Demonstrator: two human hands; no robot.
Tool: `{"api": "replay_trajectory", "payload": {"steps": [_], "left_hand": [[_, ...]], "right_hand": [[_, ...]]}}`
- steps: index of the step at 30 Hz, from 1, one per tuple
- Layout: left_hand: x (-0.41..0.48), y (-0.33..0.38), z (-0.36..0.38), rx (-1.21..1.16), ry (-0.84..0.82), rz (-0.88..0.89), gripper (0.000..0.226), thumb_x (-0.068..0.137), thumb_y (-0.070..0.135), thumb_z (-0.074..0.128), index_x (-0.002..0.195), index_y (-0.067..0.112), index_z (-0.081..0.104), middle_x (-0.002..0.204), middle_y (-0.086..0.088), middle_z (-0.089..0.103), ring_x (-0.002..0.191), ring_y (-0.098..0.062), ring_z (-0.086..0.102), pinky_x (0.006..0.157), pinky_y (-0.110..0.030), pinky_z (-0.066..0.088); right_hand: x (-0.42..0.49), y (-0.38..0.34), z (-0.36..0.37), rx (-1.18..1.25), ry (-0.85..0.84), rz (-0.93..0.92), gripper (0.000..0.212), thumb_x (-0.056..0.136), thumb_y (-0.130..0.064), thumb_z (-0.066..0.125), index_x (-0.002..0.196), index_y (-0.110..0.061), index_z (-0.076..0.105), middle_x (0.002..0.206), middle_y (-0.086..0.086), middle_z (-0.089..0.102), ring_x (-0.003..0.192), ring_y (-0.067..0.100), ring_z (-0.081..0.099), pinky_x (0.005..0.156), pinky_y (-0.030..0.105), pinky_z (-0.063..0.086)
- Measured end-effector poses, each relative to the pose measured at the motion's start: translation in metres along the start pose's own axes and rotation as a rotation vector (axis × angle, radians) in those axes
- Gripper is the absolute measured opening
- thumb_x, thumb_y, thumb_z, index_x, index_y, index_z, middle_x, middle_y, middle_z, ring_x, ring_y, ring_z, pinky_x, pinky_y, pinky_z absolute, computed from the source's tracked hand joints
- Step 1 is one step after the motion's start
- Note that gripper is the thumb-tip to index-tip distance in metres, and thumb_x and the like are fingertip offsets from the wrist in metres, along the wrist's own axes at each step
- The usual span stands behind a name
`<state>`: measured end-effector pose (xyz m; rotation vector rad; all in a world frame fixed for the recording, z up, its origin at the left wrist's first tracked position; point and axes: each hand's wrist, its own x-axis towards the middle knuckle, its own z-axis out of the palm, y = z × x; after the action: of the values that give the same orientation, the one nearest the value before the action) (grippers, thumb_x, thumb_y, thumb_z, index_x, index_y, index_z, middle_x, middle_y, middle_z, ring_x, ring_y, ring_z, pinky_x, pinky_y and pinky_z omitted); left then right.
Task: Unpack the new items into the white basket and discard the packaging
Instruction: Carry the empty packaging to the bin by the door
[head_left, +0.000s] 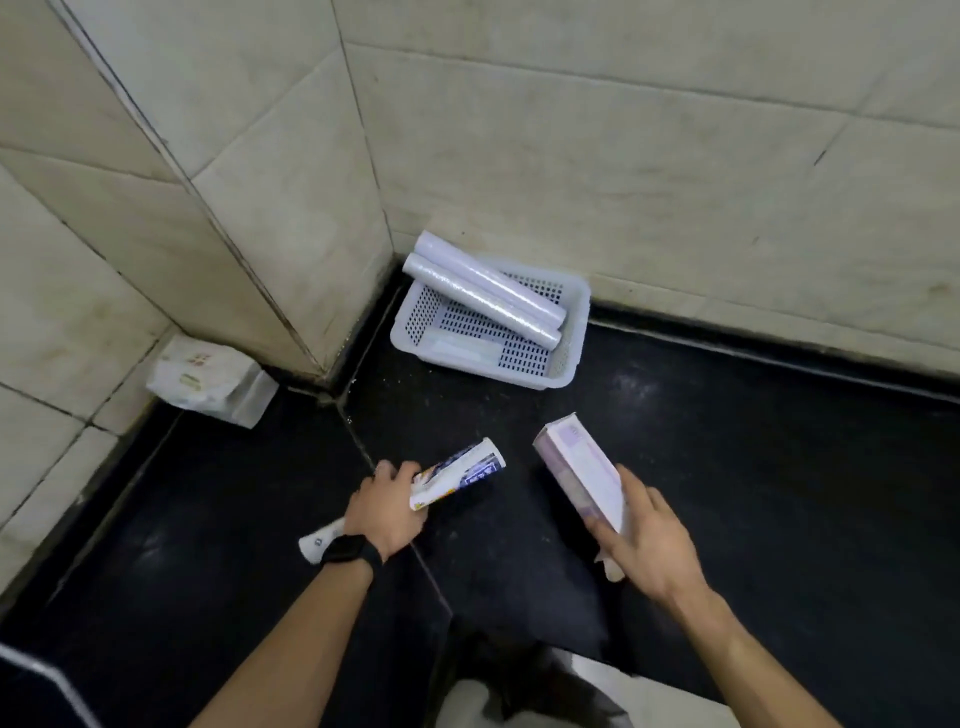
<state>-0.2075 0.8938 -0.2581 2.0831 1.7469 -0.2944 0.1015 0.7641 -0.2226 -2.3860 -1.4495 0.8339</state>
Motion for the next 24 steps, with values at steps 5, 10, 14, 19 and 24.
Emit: {"api": "replay_trajectory", "payload": {"steps": [5,10,14,19,24], "left_hand": [[0.004,0.075,-0.045,-0.198,0.049,0.233,0.054,0.076,0.063,0.065,0.113,0.029,0.047,0.114,0.006,0.047,0.089,-0.025,0.063,0.071,-0.037,0.05],[-0.023,0.197,-0.072,-0.169,-0.011,0.572,0.058,0.068,0.075,0.063,0.102,0.033,0.041,0.102,0.011,0.062,0.091,-0.021,0.065,0.069,-0.035,0.048],[-0.063,0.3,-0.066,-0.022,-0.007,0.815,0.066,0.065,0.082,0.06,0.101,0.031,0.038,0.107,0.007,0.064,0.093,-0.025,0.065,0.066,-0.036,0.046],[-0.158,0.425,-0.041,0.063,-0.044,1.12,0.062,0.066,0.081,0.06,0.091,0.029,0.037,0.092,0.009,0.06,0.088,-0.023,0.063,0.067,-0.037,0.048],[-0.29,0.53,0.015,0.122,-0.112,1.371,0.06,0.068,0.077,0.058,0.095,0.029,0.034,0.088,0.013,0.058,0.082,-0.024,0.064,0.065,-0.037,0.045]], "right_hand": [[-0.049,0.016,-0.037,0.276,0.219,0.093,0.066,0.086,-0.057,0.065,0.144,-0.04,0.038,0.129,-0.012,0.057,0.114,0.014,0.055,0.085,0.031,0.046],[-0.117,0.058,-0.076,0.408,0.475,0.271,0.064,0.081,-0.059,0.07,0.137,-0.044,0.041,0.127,-0.025,0.056,0.113,0.011,0.058,0.091,0.035,0.053],[-0.189,0.111,-0.101,0.397,0.682,0.463,0.077,0.081,-0.06,0.07,0.145,-0.032,0.038,0.137,-0.014,0.053,0.12,0.015,0.055,0.095,0.034,0.048],[-0.307,0.181,-0.113,0.488,0.919,0.649,0.055,0.081,-0.049,0.075,0.129,-0.039,0.049,0.118,-0.014,0.062,0.1,0.012,0.058,0.08,0.03,0.046],[-0.437,0.253,-0.098,0.486,1.1,0.889,0.053,0.082,-0.052,0.069,0.13,-0.039,0.048,0.114,-0.013,0.063,0.096,0.014,0.059,0.075,0.035,0.049]]}}
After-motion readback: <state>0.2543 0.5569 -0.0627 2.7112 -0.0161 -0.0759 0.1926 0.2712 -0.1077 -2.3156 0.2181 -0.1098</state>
